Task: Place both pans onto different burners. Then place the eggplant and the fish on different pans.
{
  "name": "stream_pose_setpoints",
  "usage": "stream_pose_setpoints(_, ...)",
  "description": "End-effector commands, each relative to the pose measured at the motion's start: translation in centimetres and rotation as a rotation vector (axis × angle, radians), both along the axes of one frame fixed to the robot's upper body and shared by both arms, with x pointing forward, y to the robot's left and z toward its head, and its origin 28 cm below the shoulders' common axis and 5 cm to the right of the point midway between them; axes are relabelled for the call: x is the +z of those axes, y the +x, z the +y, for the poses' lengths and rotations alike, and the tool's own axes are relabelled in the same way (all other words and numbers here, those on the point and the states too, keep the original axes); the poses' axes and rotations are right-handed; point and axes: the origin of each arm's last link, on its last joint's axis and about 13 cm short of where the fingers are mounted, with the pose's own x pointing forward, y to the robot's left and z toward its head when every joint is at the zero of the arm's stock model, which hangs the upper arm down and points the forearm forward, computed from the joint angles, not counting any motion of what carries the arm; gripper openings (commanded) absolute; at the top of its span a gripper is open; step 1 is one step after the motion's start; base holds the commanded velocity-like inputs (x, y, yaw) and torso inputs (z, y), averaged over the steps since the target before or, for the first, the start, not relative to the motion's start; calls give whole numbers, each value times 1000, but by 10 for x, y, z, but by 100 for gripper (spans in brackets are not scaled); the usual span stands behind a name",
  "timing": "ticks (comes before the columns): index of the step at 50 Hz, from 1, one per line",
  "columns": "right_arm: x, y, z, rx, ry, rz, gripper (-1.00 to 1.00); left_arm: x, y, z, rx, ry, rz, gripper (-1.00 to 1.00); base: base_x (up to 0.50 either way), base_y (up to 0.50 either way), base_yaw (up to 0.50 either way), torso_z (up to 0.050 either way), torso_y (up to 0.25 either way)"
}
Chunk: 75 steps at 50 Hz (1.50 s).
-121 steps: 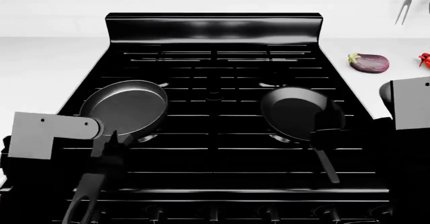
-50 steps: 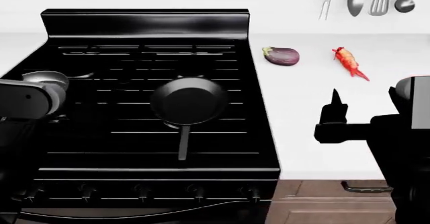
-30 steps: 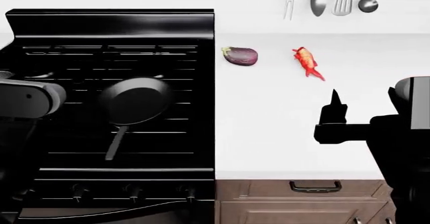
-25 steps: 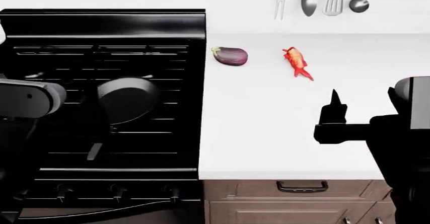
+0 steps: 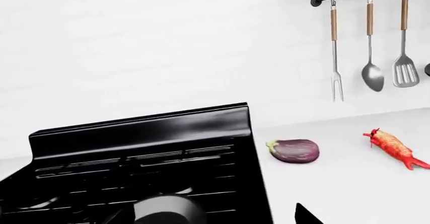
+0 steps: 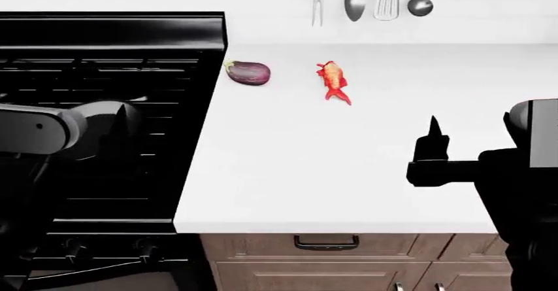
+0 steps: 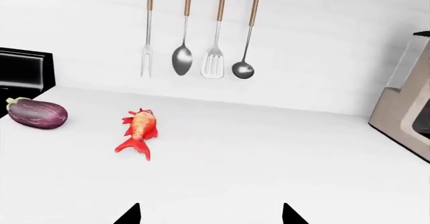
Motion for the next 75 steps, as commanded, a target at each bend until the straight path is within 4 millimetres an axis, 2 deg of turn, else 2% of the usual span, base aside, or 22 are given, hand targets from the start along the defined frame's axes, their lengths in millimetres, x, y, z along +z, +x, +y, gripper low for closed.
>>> stream_pose_setpoints(1, 2, -1, 2, 1, -28, -9, 100, 1, -1, 1, 5, 0, -5, 100, 0, 0, 0, 0, 0)
stream_pose_setpoints(8, 3, -1, 1, -1, -26, -8, 100, 2, -1, 1, 7, 1, -9, 100, 64, 0, 0, 0, 0)
stream_pose_setpoints(41, 2, 1, 2, 0, -24, 3, 100, 1, 0, 0, 4, -4, -6, 100, 499, 0, 0, 0, 1)
stream_pose_setpoints(45, 4, 3, 2, -5, -22, 20, 100, 2, 1, 1, 4, -3, -7, 100, 30, 0, 0, 0, 3)
stream_pose_setpoints(53, 17, 13, 14, 25, -86, 79, 100, 4, 0, 0, 4, 0, -11, 100, 0, 0, 0, 0, 0)
stream_pose_setpoints(63, 27, 40, 32, 78, -94, 86, 100, 4, 1, 0, 0, 3, -14, 100, 0, 0, 0, 0, 0)
stream_pose_setpoints(75, 17, 76, 55, 157, -35, 129, 100, 5, 2, 1, 6, -2, -12, 100, 0, 0, 0, 0, 0)
